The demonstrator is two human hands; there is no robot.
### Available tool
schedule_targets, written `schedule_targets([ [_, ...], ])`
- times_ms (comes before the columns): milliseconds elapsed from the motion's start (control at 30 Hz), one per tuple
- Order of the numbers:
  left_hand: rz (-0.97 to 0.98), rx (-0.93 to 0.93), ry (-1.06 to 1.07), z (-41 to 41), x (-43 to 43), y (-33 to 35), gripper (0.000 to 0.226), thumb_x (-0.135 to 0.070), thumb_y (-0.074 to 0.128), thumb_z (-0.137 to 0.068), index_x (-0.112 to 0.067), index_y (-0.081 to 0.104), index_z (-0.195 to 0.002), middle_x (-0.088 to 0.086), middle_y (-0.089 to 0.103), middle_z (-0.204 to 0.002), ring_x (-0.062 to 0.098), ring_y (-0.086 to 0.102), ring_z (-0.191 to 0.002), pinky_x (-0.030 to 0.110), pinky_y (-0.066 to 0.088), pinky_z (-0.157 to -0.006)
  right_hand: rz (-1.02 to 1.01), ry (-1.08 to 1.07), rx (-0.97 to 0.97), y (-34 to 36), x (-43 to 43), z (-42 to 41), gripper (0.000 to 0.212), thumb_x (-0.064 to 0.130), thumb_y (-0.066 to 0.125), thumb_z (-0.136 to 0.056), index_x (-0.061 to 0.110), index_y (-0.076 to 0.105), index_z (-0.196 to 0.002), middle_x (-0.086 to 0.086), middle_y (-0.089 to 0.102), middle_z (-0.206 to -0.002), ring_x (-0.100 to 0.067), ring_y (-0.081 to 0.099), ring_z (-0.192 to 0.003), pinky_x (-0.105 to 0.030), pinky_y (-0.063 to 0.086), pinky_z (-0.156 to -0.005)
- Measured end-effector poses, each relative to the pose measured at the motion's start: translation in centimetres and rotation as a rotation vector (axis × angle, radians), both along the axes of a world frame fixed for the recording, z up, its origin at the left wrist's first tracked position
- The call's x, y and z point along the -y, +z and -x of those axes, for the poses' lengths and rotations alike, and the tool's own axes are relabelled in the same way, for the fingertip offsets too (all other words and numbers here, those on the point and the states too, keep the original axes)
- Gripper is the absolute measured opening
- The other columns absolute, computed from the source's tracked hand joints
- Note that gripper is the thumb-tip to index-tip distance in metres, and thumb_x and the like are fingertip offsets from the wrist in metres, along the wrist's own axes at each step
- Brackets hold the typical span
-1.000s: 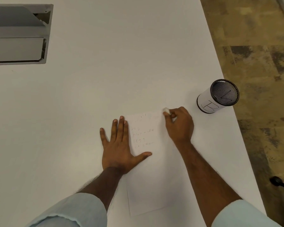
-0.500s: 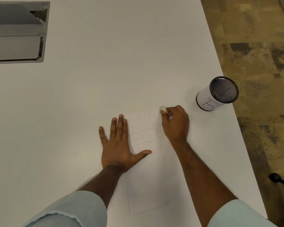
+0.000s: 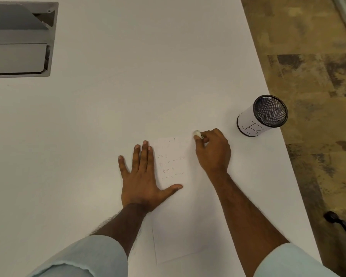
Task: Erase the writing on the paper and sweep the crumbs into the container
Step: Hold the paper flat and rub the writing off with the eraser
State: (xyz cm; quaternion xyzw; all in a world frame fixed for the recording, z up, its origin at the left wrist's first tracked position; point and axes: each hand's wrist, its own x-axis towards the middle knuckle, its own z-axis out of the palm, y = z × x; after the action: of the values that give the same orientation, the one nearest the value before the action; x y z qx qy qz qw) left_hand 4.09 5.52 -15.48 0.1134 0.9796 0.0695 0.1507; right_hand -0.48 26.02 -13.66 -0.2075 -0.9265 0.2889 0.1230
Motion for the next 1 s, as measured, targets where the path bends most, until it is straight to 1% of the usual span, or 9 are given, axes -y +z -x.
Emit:
schedule_targets([
  [133, 0.003, 0.004, -0.009, 0.0, 0.0, 0.0, 0.132, -0.103, 0.016, -0.067, -0.010, -0.002, -0.159, 0.005, -0.008, -0.168, 0.025, -0.009, -0.155, 0.066, -0.004, -0.119, 0.111, 0.160, -0.051, 0.0, 1.0, -1.0, 0.013, 0.028, 0.065, -0.091, 0.016, 0.070, -0.089, 0.000, 0.061, -0.085, -0.015, 0.059, -0.073, -0.034, 0.051, -0.064],
  [233, 0.002, -0.005, -0.009, 0.0, 0.0, 0.1, 0.131, -0.103, 0.016, -0.068, -0.010, 0.000, -0.159, 0.007, -0.005, -0.169, 0.027, -0.006, -0.155, 0.067, -0.003, -0.119, 0.083, 0.336, -0.012, -0.6, 3.2, -2.4, 0.014, 0.022, 0.064, -0.091, 0.015, 0.071, -0.101, -0.001, 0.062, -0.090, -0.015, 0.061, -0.077, -0.035, 0.054, -0.065],
  [333, 0.008, -0.005, -0.013, -0.1, 0.0, 0.1, 0.131, -0.102, 0.016, -0.069, -0.009, -0.001, -0.159, 0.007, -0.005, -0.169, 0.026, -0.007, -0.155, 0.066, -0.003, -0.120, 0.042, 0.253, -0.062, -0.6, 2.4, -1.9, 0.022, 0.012, 0.067, -0.086, 0.012, 0.070, -0.108, -0.004, 0.061, -0.089, -0.018, 0.061, -0.075, -0.029, 0.053, -0.063],
  [500, 0.008, -0.002, -0.008, 0.0, 0.0, 0.2, 0.131, -0.103, 0.016, -0.068, -0.009, -0.002, -0.159, 0.006, -0.007, -0.169, 0.025, -0.009, -0.155, 0.066, -0.002, -0.120, 0.049, 0.034, -0.062, -0.3, -1.0, 0.3, 0.022, 0.007, 0.068, -0.084, 0.009, 0.072, -0.106, -0.006, 0.059, -0.086, -0.022, 0.061, -0.074, -0.035, 0.054, -0.067],
  [600, 0.021, 0.006, -0.013, -0.1, 0.0, 0.3, 0.131, -0.103, 0.014, -0.068, -0.009, -0.003, -0.159, 0.006, -0.010, -0.168, 0.024, -0.011, -0.154, 0.066, -0.003, -0.119, 0.093, 0.141, -0.095, -0.2, 0.6, -0.2, 0.023, 0.007, 0.068, -0.084, 0.007, 0.071, -0.107, -0.006, 0.059, -0.087, -0.019, 0.061, -0.076, -0.029, 0.052, -0.071],
  [700, 0.017, 0.009, -0.009, 0.0, -0.1, 0.3, 0.131, -0.103, 0.015, -0.068, -0.009, -0.001, -0.159, 0.006, -0.008, -0.168, 0.025, -0.009, -0.155, 0.067, -0.001, -0.119, 0.047, 0.333, -0.066, -0.4, 2.7, -1.5, 0.023, 0.008, 0.067, -0.086, 0.006, 0.070, -0.108, -0.005, 0.059, -0.086, -0.020, 0.060, -0.076, -0.031, 0.053, -0.065],
  [767, 0.016, 0.005, -0.009, 0.0, -0.1, 0.2, 0.131, -0.103, 0.015, -0.068, -0.009, 0.000, -0.159, 0.006, -0.007, -0.168, 0.025, -0.009, -0.155, 0.067, -0.001, -0.119, 0.025, 0.298, -0.064, -0.6, 2.2, -1.3, 0.022, 0.009, 0.066, -0.086, 0.006, 0.071, -0.107, -0.005, 0.058, -0.084, -0.022, 0.059, -0.075, -0.034, 0.054, -0.063],
  [900, 0.010, 0.002, -0.010, -0.1, 0.0, 0.2, 0.131, -0.103, 0.015, -0.068, -0.009, -0.001, -0.159, 0.005, -0.009, -0.168, 0.024, -0.010, -0.155, 0.066, -0.003, -0.119, 0.021, 0.087, -0.079, -0.5, -0.3, -0.1, 0.020, 0.008, 0.067, -0.085, 0.007, 0.071, -0.104, -0.006, 0.058, -0.083, -0.023, 0.059, -0.073, -0.039, 0.054, -0.064],
  [1000, 0.011, 0.003, -0.011, 0.0, 0.0, 0.2, 0.131, -0.103, 0.015, -0.068, -0.010, -0.001, -0.159, 0.005, -0.009, -0.168, 0.024, -0.011, -0.155, 0.067, -0.003, -0.119, 0.070, 0.121, -0.109, -0.2, 0.2, -0.6, 0.021, 0.007, 0.067, -0.086, 0.006, 0.071, -0.106, -0.005, 0.057, -0.083, -0.020, 0.059, -0.073, -0.037, 0.054, -0.066],
])
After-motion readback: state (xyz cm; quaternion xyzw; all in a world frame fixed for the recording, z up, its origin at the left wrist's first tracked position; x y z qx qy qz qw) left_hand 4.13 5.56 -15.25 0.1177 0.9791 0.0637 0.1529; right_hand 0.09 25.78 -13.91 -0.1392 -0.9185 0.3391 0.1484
